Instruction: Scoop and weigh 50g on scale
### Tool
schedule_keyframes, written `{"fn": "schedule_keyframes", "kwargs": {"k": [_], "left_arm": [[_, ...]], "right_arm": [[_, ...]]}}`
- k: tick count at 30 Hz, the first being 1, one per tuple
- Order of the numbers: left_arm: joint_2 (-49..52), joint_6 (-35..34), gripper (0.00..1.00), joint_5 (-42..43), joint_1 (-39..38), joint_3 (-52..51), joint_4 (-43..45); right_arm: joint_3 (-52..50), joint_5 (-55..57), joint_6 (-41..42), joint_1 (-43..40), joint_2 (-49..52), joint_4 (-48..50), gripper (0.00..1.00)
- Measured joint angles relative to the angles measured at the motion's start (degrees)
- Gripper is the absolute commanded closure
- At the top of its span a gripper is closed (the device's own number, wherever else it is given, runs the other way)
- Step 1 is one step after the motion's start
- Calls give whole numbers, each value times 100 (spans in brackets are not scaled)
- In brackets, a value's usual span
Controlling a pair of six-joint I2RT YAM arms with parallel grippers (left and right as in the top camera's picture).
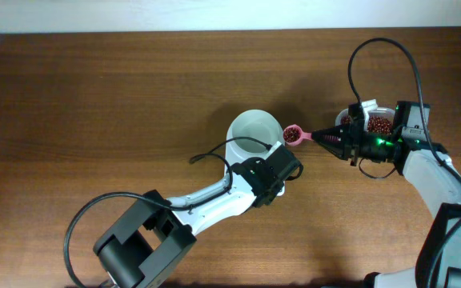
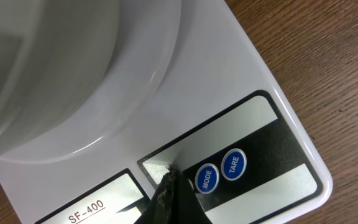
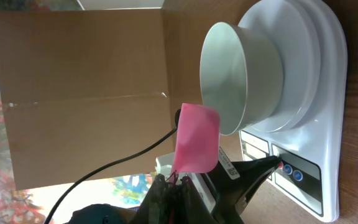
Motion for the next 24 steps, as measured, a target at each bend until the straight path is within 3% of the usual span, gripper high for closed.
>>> {"fn": "schedule_keyframes", "kwargs": {"k": [16, 21, 22, 24], "left_arm": [[92, 232, 100, 160, -2, 133, -170], [20, -122, 100, 378, -11, 177, -619], [-24, -164, 97, 463, -11, 160, -717], [-219, -210, 73, 557, 7, 61, -925]], "right_arm": [[0, 2, 120, 2, 0, 44, 96], [0, 2, 162, 0, 0, 46, 96], [0, 2, 166, 2, 0, 46, 96], [0, 2, 168, 0, 0, 46, 96]]}}
